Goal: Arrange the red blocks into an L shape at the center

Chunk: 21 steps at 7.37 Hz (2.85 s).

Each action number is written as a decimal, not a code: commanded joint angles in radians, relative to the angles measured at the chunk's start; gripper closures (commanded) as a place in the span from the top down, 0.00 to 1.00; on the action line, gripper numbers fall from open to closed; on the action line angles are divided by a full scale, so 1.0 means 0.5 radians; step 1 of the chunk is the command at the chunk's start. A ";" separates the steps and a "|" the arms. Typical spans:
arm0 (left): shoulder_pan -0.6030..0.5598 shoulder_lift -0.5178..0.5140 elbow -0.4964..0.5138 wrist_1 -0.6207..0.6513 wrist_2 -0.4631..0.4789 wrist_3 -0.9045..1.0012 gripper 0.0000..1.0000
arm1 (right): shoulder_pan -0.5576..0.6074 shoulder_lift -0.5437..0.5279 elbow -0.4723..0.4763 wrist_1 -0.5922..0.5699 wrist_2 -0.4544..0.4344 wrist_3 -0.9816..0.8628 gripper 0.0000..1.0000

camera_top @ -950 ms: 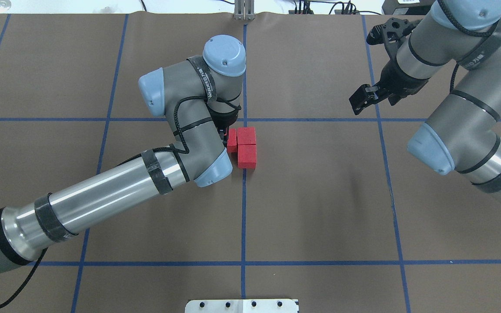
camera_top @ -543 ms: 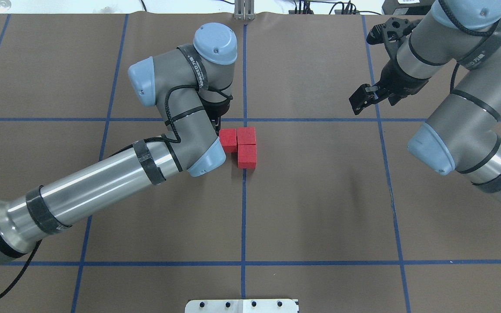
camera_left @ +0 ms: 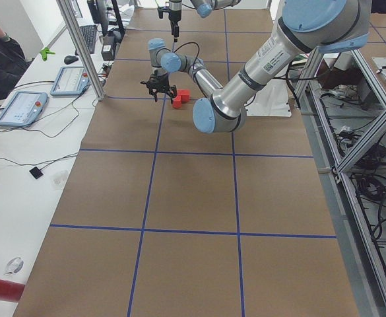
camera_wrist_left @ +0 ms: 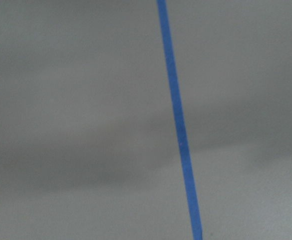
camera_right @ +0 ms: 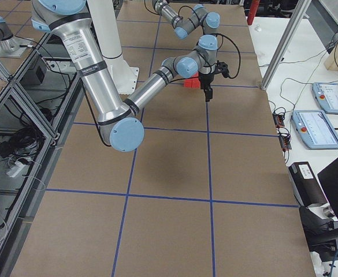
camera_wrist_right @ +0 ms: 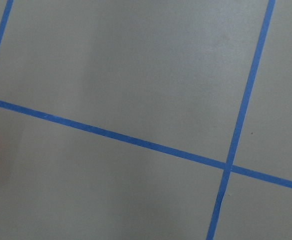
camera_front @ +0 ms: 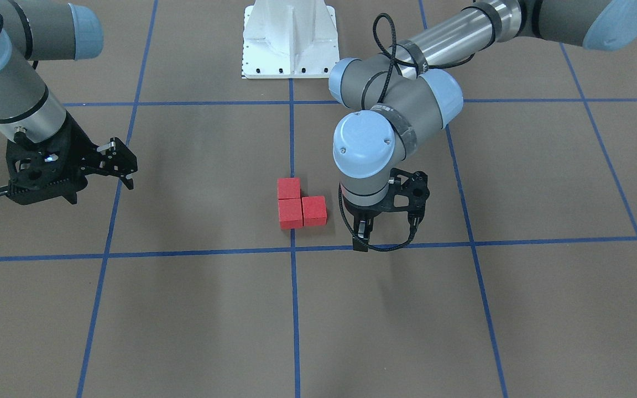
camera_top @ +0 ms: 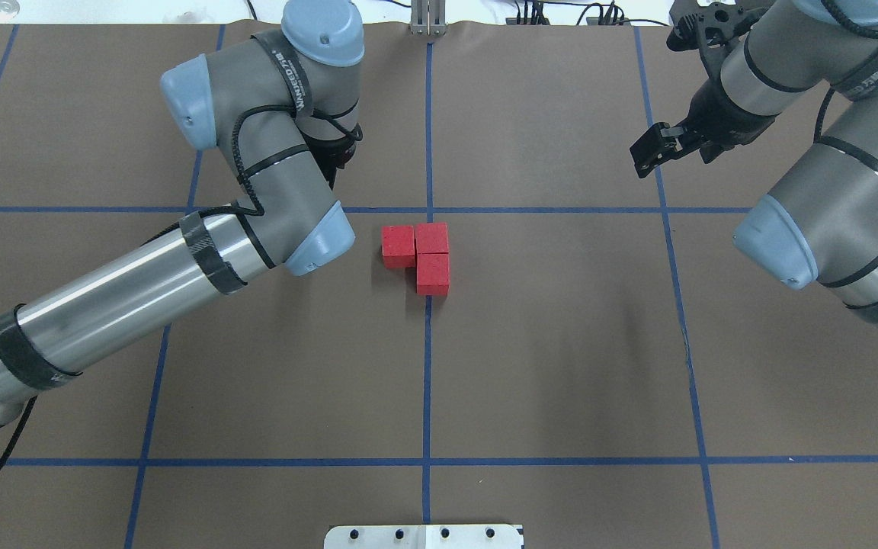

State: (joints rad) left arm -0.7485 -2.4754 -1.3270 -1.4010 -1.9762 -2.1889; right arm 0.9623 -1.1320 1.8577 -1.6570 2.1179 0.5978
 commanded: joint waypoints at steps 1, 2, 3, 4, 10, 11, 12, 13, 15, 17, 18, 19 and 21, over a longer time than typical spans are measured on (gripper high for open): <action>-0.101 0.387 -0.375 -0.017 0.111 0.753 1.00 | 0.008 -0.064 0.000 0.004 -0.167 -0.017 0.99; -0.174 0.540 -0.532 -0.030 0.108 1.110 1.00 | 0.008 -0.074 0.000 0.001 -0.180 -0.021 0.99; -0.266 0.670 -0.661 -0.030 0.105 1.411 1.00 | 0.011 -0.089 -0.012 0.001 -0.183 -0.021 0.99; -0.352 0.823 -0.787 -0.033 0.099 1.745 1.00 | 0.072 -0.092 -0.046 0.001 -0.177 -0.024 0.99; -1.198 1.388 -0.782 -0.241 -0.323 3.567 1.00 | 0.676 -0.419 -0.061 0.001 0.196 -0.362 0.99; -1.312 1.431 -0.779 -0.245 -0.385 3.680 1.00 | 0.808 -0.533 -0.061 0.001 0.307 -0.592 0.99; -1.453 1.511 -0.764 -0.235 -0.434 4.040 1.00 | 0.933 -0.652 -0.061 0.001 0.426 -0.795 0.99; -1.555 1.575 -0.736 -0.238 -0.450 4.323 1.00 | 1.029 -0.815 -0.049 0.004 0.537 -0.961 0.99; -1.605 1.686 -0.767 -0.299 -0.521 4.375 1.00 | 1.100 -0.939 -0.064 0.001 0.529 -1.049 0.99; -1.602 1.958 -0.767 -0.391 -0.514 4.384 1.00 | 1.131 -1.006 -0.071 0.001 0.529 -1.042 0.99; -1.620 1.993 -0.818 -0.434 -0.542 4.387 1.00 | 1.131 -1.003 -0.071 0.001 0.526 -1.042 0.99; -1.632 2.051 -0.944 -0.414 -0.588 4.393 1.00 | 1.131 -0.997 -0.071 0.001 0.523 -1.045 0.99; -1.632 2.088 -0.985 -0.398 -0.713 4.402 1.00 | 1.131 -0.994 -0.071 0.001 0.523 -1.036 0.99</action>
State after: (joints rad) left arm -1.5641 -1.4433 -1.8081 -1.6031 -2.2925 0.0108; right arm 1.5276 -1.6299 1.8225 -1.6561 2.3795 0.0769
